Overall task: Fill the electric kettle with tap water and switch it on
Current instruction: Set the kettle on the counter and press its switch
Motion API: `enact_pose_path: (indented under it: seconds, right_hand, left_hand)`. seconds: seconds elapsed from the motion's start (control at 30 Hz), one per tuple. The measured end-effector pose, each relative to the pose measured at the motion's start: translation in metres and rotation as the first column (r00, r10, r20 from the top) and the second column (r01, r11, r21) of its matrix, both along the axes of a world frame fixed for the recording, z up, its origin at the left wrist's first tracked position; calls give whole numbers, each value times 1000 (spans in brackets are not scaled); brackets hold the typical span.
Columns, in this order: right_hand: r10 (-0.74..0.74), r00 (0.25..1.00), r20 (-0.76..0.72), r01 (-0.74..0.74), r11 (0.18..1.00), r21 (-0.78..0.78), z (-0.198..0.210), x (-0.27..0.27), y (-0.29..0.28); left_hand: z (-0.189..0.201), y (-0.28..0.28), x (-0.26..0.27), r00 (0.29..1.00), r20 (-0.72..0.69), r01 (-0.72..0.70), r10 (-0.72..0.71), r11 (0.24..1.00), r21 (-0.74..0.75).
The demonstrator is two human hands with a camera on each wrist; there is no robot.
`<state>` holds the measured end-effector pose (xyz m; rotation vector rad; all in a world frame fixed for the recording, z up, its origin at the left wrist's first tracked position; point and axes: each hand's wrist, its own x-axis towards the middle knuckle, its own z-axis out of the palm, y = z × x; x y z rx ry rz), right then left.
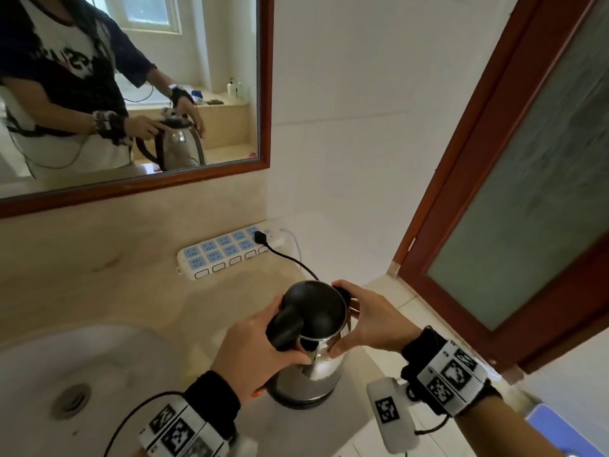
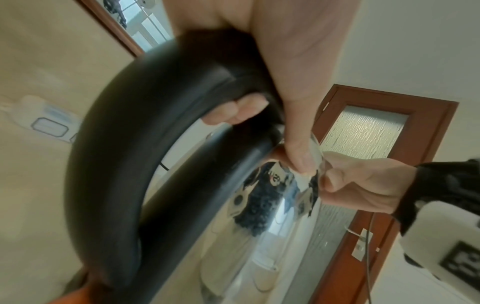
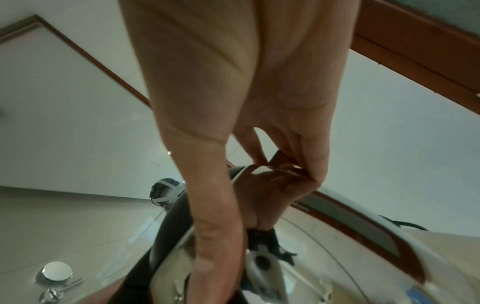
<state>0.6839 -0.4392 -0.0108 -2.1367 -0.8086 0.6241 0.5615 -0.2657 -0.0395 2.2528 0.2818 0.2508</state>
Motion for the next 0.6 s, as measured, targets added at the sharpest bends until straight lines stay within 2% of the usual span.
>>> enact_pose_path:
  seconds: [0.07,0.17,0.27,0.33,0.43,0.5,0.6]
  right_hand:
    - [6,999,-42,-5,1000,16,-2,1,-2]
    - [-82,993,-87,87,995,54,-9,-15,-9]
    - [-139,990,30,135,986,97,-23,-56,-10]
    - [-218,975,43,212,970,115,-32,-85,0]
    - [-358,931,71,338,919,203,-43,-106,21]
    - [-445,888,114,413,882,227,-46,-112,35]
    - [-507,837,203,463,856,228,-47,-124,48]
  left_hand:
    - [-2,-1,-1,1000,-18,7,-7,1000,28]
    - [1,0,-8,996,-67,66,-64,997,28]
    - [6,7,-25,981,-158,110,-115,993,-41]
    - [6,15,-37,981,-152,93,-120,979,-179]
    - [-1,24,-49,984,-77,119,-160,916,-382]
    - [1,19,-57,950,-112,206,-292,854,-478]
    - [11,12,-65,891,-196,224,-409,772,-595]
